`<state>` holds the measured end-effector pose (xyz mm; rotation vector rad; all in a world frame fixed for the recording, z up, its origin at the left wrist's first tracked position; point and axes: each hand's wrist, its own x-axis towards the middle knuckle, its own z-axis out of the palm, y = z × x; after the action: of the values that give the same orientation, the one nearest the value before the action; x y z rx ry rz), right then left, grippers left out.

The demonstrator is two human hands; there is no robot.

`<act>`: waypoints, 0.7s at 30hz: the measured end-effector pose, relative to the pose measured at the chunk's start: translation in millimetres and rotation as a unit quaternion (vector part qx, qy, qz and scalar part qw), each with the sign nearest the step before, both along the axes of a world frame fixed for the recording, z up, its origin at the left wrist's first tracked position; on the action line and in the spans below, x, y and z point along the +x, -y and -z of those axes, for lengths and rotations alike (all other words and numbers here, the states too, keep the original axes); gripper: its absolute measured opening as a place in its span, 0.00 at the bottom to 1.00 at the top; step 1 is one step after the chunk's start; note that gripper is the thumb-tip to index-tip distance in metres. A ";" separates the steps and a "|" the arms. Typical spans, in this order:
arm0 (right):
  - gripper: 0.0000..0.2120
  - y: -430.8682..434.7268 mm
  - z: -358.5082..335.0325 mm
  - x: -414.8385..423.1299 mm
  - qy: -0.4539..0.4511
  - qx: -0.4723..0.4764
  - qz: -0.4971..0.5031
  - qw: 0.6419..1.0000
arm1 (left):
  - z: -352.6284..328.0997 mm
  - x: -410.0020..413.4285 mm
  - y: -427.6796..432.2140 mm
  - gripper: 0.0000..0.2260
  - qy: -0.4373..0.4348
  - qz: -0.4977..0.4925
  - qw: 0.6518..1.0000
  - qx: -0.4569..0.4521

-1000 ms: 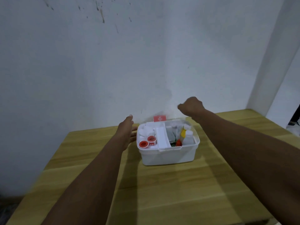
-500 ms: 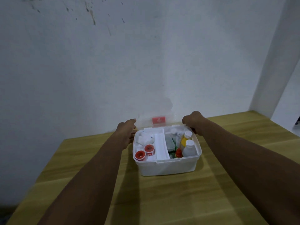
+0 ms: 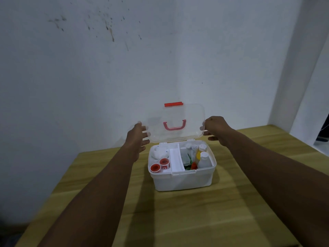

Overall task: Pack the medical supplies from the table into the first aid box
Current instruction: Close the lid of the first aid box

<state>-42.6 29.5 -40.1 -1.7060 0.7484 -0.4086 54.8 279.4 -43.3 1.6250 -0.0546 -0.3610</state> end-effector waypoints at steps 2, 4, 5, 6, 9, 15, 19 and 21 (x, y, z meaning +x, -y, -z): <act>0.08 1.0 -1.2 -11.0 0.003 0.002 0.005 1.000 | -0.6 -5.9 -5.4 0.25 0.014 -0.001 1.000 0.010; 0.10 0.2 -1.2 -23.7 0.007 -0.003 0.007 1.000 | -0.1 -12.4 -10.7 0.25 0.021 -0.004 1.000 0.012; 0.10 -0.9 -1.0 -30.2 0.008 -0.003 0.004 1.000 | 0.6 -15.5 -13.0 0.25 0.024 -0.006 1.000 0.013; 0.10 -2.3 -0.6 -37.0 0.009 -0.002 0.001 1.000 | 1.7 -19.7 -16.1 0.23 0.030 -0.008 0.999 0.014; 0.08 -6.4 3.8 -53.8 0.007 -0.002 -0.012 1.000 | 7.6 -32.1 -24.2 0.16 0.055 -0.011 0.998 0.030; 0.11 -17.1 22.1 -74.3 0.013 -0.040 -0.038 0.998 | 26.7 -55.1 -32.1 0.12 0.117 0.025 0.990 0.081; 0.11 -25.8 33.5 -80.6 0.036 -0.168 -0.063 0.983 | 37.7 -67.2 -30.8 0.23 0.189 0.045 0.973 0.122; 0.22 -35.0 38.6 -84.6 0.020 -0.232 -0.083 0.969 | 44.2 -75.0 -28.4 0.26 0.235 0.040 0.958 0.161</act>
<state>-127.2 64.5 -78.7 -2.1739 0.4971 -0.5295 -20.2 307.8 -87.5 2.0083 -0.4427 -0.0360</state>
